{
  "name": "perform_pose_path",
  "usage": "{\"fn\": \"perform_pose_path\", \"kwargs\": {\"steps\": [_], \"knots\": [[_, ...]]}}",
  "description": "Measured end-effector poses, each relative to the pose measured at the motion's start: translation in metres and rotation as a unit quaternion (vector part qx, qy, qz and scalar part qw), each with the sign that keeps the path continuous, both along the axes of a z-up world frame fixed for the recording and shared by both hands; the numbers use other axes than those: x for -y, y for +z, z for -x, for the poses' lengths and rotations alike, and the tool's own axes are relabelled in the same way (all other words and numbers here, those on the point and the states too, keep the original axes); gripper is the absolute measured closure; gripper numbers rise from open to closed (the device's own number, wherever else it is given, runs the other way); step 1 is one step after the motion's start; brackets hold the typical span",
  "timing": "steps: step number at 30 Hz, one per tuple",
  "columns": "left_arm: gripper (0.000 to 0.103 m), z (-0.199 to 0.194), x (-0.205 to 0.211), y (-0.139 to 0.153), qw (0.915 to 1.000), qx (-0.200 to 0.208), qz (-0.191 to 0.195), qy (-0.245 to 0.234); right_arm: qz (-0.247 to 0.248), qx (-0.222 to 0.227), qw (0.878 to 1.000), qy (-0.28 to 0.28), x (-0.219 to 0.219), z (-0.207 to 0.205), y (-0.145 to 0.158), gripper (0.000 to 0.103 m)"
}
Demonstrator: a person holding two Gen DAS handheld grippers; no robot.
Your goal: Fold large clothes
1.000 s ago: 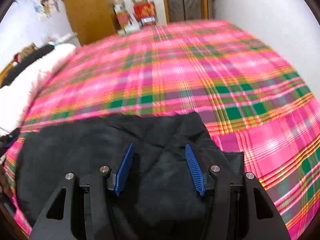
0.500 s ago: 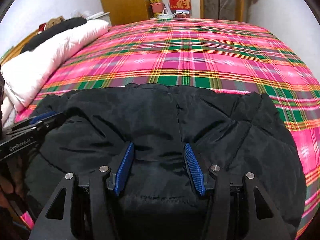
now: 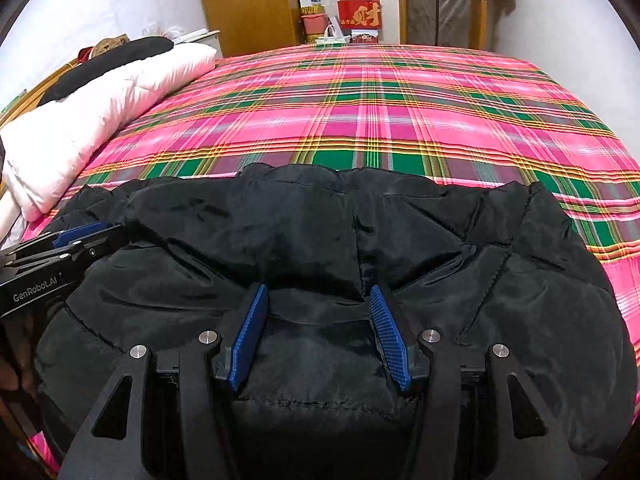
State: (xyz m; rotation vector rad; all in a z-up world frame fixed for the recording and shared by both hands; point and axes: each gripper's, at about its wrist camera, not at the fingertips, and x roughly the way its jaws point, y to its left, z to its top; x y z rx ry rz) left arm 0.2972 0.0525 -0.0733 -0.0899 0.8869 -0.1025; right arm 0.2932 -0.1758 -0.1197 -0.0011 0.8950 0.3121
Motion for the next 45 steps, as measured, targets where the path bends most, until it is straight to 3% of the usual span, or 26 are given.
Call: {"fn": "perform_pose_path", "kwargs": {"steps": [12, 15, 19, 22, 25, 29, 33, 45], "knots": [[0.054, 0.000, 0.000, 0.000, 1.0000, 0.002, -0.001, -0.003, 0.001, 0.001, 1.000, -0.005, 0.001, 0.004, 0.009, 0.050], [0.054, -0.001, -0.002, 0.000, 1.0000, 0.003, 0.003, -0.005, -0.003, -0.009, 1.000, -0.004, 0.007, 0.009, 0.032, 0.049], [0.054, 0.001, -0.003, 0.008, 1.0000, 0.001, 0.004, -0.001, -0.025, 0.017, 0.999, -0.012, 0.030, 0.039, 0.074, 0.049], [0.055, 0.015, -0.003, 0.024, 0.9998, 0.006, 0.018, -0.002, -0.019, 0.023, 0.999, -0.032, 0.058, 0.065, 0.083, 0.049], [0.055, 0.042, 0.004, 0.041, 0.9986, 0.021, 0.041, -0.025, -0.013, 0.015, 0.998, -0.059, 0.085, 0.088, 0.075, 0.049], [0.054, 0.075, 0.027, 0.047, 0.9961, 0.031, 0.041, -0.072, -0.007, -0.025, 0.995, -0.097, 0.113, 0.094, 0.043, 0.049], [0.054, 0.074, 0.056, 0.029, 0.9945, 0.023, -0.021, -0.100, 0.013, -0.045, 0.995, -0.092, 0.118, 0.089, 0.022, 0.049], [0.054, 0.051, 0.059, 0.008, 0.9967, 0.012, -0.017, -0.078, 0.035, -0.070, 0.993, -0.088, 0.109, 0.071, 0.006, 0.048]]}}
